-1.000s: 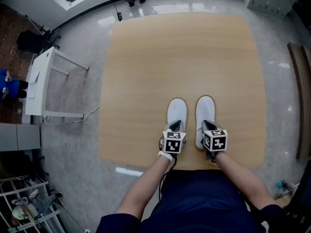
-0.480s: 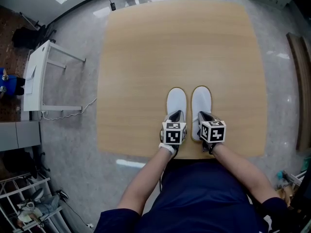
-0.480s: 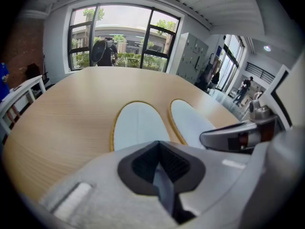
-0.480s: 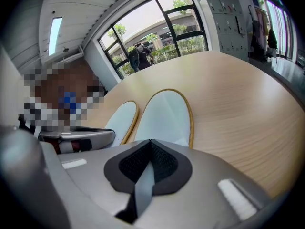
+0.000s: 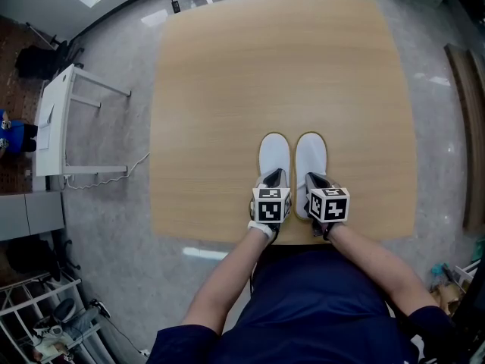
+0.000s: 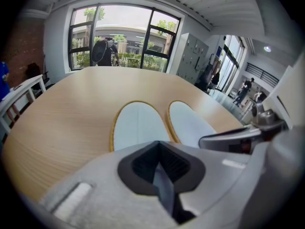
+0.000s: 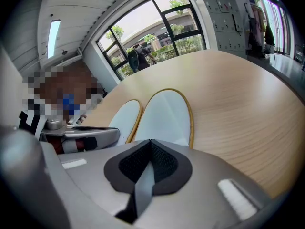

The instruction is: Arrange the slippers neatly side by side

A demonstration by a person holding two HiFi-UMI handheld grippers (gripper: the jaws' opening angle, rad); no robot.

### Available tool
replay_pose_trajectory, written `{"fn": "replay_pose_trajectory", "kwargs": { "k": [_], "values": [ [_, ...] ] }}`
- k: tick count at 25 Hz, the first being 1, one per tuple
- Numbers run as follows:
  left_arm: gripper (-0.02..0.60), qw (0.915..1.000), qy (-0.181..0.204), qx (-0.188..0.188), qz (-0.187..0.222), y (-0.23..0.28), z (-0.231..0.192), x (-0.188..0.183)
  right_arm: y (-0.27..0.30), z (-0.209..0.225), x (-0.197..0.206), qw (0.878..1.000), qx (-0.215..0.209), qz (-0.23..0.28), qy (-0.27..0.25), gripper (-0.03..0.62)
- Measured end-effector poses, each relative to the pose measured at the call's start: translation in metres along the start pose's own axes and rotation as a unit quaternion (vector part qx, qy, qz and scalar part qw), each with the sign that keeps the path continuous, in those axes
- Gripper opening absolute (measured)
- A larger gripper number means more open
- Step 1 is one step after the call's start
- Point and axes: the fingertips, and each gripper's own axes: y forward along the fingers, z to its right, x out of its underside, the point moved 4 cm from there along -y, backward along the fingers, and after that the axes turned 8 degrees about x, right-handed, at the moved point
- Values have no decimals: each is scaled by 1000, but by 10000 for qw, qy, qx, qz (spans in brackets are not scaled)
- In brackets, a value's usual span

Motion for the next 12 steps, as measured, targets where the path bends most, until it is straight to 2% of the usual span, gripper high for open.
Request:
{"fn": "replay_pose_trajectory", "kwargs": {
  "k": [10,12],
  "values": [
    [3,10000,33,-36,-17,-1,-2,0,-1,-6,0,10000,-12,-29,0,11],
    [3,10000,-71,-3,-14,-2,1,-1,-2,-6,-1,10000,-9,-33,-7,11]
  ]
}}
